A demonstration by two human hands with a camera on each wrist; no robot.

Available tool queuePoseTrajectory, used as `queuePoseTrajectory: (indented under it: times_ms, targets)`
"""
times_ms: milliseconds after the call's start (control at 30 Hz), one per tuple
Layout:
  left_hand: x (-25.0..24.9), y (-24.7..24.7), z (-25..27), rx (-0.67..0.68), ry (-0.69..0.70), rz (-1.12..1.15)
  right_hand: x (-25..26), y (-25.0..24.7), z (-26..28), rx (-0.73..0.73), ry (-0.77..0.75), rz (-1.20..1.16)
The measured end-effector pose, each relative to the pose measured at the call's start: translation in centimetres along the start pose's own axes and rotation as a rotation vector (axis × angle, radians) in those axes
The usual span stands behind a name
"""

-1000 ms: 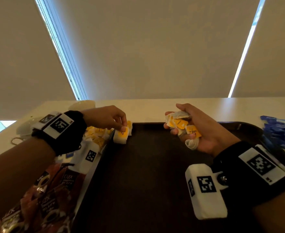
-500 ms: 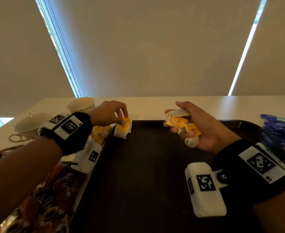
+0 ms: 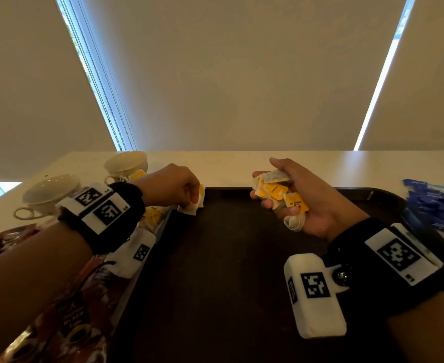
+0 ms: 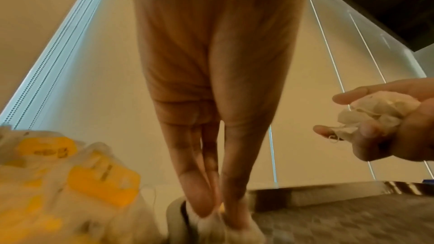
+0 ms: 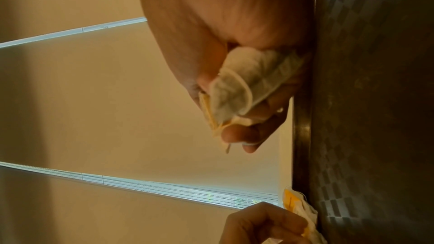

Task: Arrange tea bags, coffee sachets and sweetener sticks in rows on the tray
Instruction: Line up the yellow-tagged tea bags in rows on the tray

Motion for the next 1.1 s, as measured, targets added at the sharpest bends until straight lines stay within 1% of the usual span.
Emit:
queuePoseTrajectory:
  times_ms: [67, 133, 233, 333, 433, 500, 567, 667, 733, 800, 900, 967, 1100]
  targets:
    - [-0.6, -0.9, 0.2, -0.011, 0.015, 0.056, 0.0, 0.3, 0.1, 0.014, -0.003, 0.016]
    - [-1.8, -2.6, 0.5, -0.073, 0.061, 0.166, 0.0, 0.5, 0.2, 0.026, -0.006, 0.042]
    - [-5.1, -5.7, 1.2, -0.203, 0.174, 0.314, 0.0, 1.1, 0.4, 0.06, -0.02, 0.082]
    - [-8.6, -6.9, 1.8, -0.241, 0.261, 0.385, 0.1, 1.7, 0.7, 0.099, -0.032, 0.076]
    - [-10.6, -6.5, 2.1, -0.266, 0.275, 0.376, 0.1, 1.9, 0.9, 0.104, -0.048, 0.028]
    - [-10.9, -6.2, 2.1, -0.324, 0.262, 0.381, 0.2, 1.8, 0.9, 0.088, -0.064, -0.028]
    - [-11.4, -6.0, 2.2, -0.364, 0.276, 0.397, 0.2, 1.7, 0.9, 0.078, -0.07, -0.092]
    - [-12.7, -5.4, 2.1, -0.364, 0.309, 0.307, 0.0, 1.9, 0.9, 0.096, -0.073, -0.142]
    - [-13.4, -5.1, 1.8, -0.38, 0.314, 0.24, 0.1, 2.3, 1.0, 0.125, -0.103, -0.148]
    - [-13.8, -4.5, 1.5, -0.376, 0.302, 0.226, 0.2, 2.8, 0.9, 0.136, -0.14, -0.153]
    - [-13.2, -3.6, 0.9, -0.398, 0.237, 0.231, 0.3, 2.9, 0.9, 0.101, -0.186, -0.099]
    - [-13.0, -3.1, 0.7, -0.385, 0.213, 0.205, 0.3, 2.9, 0.9, 0.081, -0.187, -0.064]
    - [-13.2, -2.9, 0.7, -0.37, 0.23, 0.205, 0.0, 2.9, 1.0, 0.069, -0.164, -0.064]
Point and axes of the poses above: each hand's wrist, its own z-axis away from the middle knuckle, its own y-axis out of the palm, x = y × z, the point moved 7 cm from there along -z, towards the middle knuckle, and after that the axes turned 13 degrees about y, right-handed, at the moved point
